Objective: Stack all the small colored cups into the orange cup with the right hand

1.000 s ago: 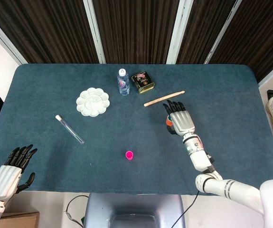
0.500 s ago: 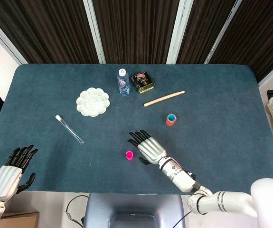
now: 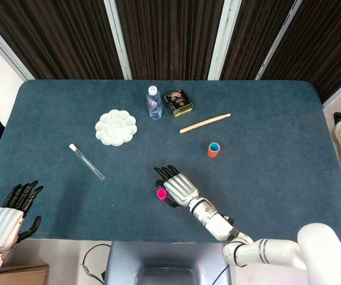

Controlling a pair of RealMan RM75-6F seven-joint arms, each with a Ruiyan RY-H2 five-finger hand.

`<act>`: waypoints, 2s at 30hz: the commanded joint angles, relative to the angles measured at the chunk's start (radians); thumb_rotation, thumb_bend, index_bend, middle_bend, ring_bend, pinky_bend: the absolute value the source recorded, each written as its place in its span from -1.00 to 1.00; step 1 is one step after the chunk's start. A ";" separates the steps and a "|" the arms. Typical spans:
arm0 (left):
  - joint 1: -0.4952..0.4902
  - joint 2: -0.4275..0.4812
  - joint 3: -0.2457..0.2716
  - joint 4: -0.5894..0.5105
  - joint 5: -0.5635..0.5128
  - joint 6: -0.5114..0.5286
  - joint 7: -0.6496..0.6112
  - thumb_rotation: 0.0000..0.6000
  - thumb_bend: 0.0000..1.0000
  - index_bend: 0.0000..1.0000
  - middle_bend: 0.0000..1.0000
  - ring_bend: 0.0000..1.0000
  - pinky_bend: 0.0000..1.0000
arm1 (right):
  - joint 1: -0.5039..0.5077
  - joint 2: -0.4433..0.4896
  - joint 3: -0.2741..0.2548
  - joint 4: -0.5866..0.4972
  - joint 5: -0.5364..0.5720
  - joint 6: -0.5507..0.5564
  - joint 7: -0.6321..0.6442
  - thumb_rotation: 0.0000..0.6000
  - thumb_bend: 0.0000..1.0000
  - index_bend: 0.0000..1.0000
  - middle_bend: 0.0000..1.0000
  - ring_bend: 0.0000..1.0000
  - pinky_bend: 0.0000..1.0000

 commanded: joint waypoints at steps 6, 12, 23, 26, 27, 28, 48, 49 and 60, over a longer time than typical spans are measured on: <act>0.003 0.003 0.000 0.001 0.002 0.008 -0.007 1.00 -0.09 -1.00 -1.00 -1.00 -0.88 | -0.002 -0.012 0.000 0.008 0.002 0.009 -0.001 1.00 -0.05 -0.02 -1.00 -1.00 -1.00; 0.003 0.004 -0.001 0.000 0.001 0.006 -0.009 1.00 -0.09 -1.00 -1.00 -1.00 -0.88 | -0.003 -0.026 0.004 0.013 0.014 0.021 -0.011 1.00 -0.01 0.13 -1.00 -1.00 -1.00; 0.005 0.005 0.000 0.001 0.002 0.009 -0.010 1.00 -0.09 -1.00 -1.00 -1.00 -0.88 | -0.039 -0.026 0.102 0.085 -0.099 0.272 0.038 1.00 0.00 0.19 -0.98 -1.00 -1.00; 0.006 0.006 0.000 0.000 0.004 0.011 -0.010 1.00 -0.09 -1.00 -1.00 -1.00 -0.88 | -0.043 -0.014 0.162 0.150 -0.052 0.298 0.019 1.00 0.00 0.19 -0.98 -1.00 -1.00; 0.006 0.005 0.000 -0.001 0.004 0.011 -0.008 1.00 -0.09 -1.00 -1.00 -1.00 -0.88 | -0.044 -0.004 0.176 0.159 -0.026 0.289 0.004 1.00 0.00 0.19 -0.98 -1.00 -1.00; 0.006 0.005 0.000 -0.001 0.004 0.009 -0.007 1.00 -0.09 -1.00 -1.00 -1.00 -0.88 | -0.044 0.010 0.190 0.167 0.003 0.278 -0.016 1.00 0.00 0.19 -0.98 -1.00 -1.00; -0.006 -0.006 0.000 -0.003 -0.004 -0.021 0.015 1.00 -0.09 -1.00 -1.00 -1.00 -0.88 | -0.051 0.050 0.172 0.270 0.179 0.143 -0.100 1.00 0.00 0.19 -0.96 -1.00 -1.00; -0.006 -0.006 0.001 -0.003 -0.004 -0.022 0.015 1.00 -0.09 -1.00 -1.00 -1.00 -0.87 | -0.051 0.050 0.171 0.273 0.180 0.142 -0.100 1.00 0.00 0.18 -0.95 -1.00 -1.00; -0.007 -0.007 0.001 -0.004 -0.007 -0.024 0.016 1.00 -0.09 -1.00 -1.00 -1.00 -0.88 | -0.056 0.050 0.149 0.295 0.187 0.120 -0.096 1.00 0.00 -0.34 -0.96 -1.00 -1.00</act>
